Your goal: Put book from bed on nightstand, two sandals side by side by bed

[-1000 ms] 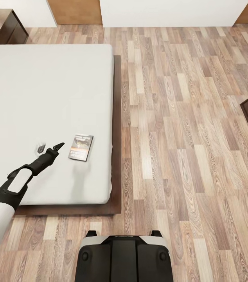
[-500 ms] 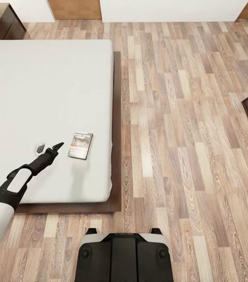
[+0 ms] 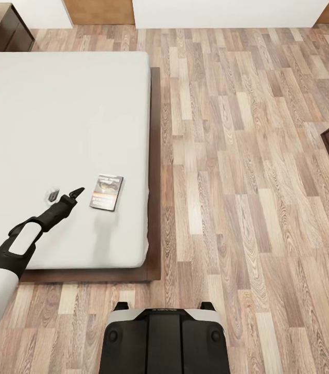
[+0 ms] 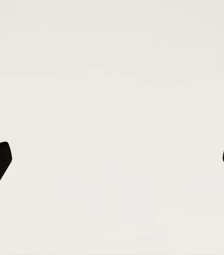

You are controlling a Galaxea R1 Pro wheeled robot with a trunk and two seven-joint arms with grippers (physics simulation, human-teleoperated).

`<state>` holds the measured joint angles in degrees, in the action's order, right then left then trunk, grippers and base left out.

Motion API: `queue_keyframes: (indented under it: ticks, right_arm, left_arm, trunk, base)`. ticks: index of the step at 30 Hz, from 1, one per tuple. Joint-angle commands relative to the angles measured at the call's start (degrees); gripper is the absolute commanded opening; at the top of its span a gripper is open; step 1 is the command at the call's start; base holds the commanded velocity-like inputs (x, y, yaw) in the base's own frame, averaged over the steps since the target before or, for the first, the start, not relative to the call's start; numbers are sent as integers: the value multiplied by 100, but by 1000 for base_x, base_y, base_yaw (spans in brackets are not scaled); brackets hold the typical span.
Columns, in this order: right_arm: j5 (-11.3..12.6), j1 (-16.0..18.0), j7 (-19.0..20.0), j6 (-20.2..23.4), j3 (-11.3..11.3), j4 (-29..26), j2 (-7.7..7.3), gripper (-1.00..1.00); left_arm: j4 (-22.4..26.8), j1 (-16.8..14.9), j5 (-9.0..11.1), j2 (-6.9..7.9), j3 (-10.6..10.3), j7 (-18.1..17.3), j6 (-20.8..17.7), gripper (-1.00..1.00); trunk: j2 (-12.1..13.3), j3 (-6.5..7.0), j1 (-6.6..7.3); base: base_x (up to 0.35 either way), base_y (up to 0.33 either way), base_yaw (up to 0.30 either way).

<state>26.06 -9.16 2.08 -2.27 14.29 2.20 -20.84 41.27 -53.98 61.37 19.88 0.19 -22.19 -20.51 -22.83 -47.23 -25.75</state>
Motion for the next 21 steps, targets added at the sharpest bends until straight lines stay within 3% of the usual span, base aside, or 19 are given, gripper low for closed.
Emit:
queue_keyframes:
  ticks: [1, 21]
  right_arm:
    - [59, -20, 21, -25, 47, 9, 2, 100]
    - [65, -93, 21, -27, 47, 9, 26, 100]
  left_arm:
    - [6, -1, 59, 5, 4, -4, -48, 100]
    - [19, 1, 63, 21, 22, -9, -59, 100]
  trunk:
    - [-9, -5, -4]
    - [-9, -6, -4]
  base:
    - [0, 0, 0]
    - [0, 0, 0]
